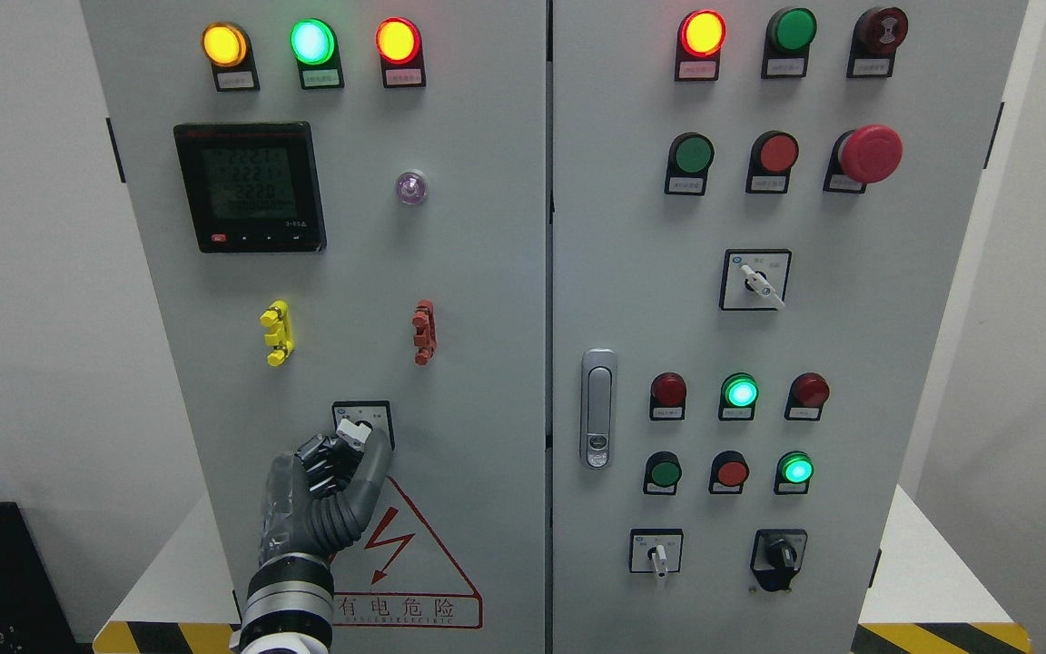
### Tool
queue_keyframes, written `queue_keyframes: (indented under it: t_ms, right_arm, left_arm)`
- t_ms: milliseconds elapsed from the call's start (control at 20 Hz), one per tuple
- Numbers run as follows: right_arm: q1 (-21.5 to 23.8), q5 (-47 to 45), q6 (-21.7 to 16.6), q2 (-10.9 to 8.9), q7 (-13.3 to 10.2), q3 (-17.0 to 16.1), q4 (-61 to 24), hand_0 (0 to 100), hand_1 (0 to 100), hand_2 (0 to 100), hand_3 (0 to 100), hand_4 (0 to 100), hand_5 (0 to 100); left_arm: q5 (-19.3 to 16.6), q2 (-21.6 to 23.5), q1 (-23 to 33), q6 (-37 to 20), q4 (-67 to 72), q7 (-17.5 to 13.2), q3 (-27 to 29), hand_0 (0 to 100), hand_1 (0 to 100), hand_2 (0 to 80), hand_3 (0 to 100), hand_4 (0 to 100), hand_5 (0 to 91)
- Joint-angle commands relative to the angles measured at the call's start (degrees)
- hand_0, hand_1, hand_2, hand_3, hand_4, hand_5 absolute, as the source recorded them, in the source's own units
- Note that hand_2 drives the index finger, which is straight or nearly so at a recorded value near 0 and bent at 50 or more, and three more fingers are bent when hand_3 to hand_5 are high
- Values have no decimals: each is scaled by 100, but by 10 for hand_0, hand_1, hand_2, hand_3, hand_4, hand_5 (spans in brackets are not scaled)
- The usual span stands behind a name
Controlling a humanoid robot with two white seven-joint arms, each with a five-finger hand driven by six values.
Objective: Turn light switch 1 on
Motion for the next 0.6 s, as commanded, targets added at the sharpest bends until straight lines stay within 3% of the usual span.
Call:
queue_keyframes:
  t_ms: [0, 300, 550]
  right_arm:
    - [0, -141, 6, 0, 3, 0, -2, 0, 0, 0, 0, 0, 0]
    - [0, -141, 6, 0, 3, 0, -2, 0, 0, 0, 0, 0, 0]
    - [0, -141, -3, 0, 3, 0, -2, 0, 0, 0, 0, 0, 0]
  left_arm:
    - [10, -1, -2, -4, 10, 49, -15, 550, 598, 600, 860, 904, 709]
    - [10, -1, 7, -13, 10, 49, -6, 580, 543, 595, 861, 903, 707]
    - [10, -1, -2, -13, 10, 49, -6, 521, 473, 594, 861, 904, 706]
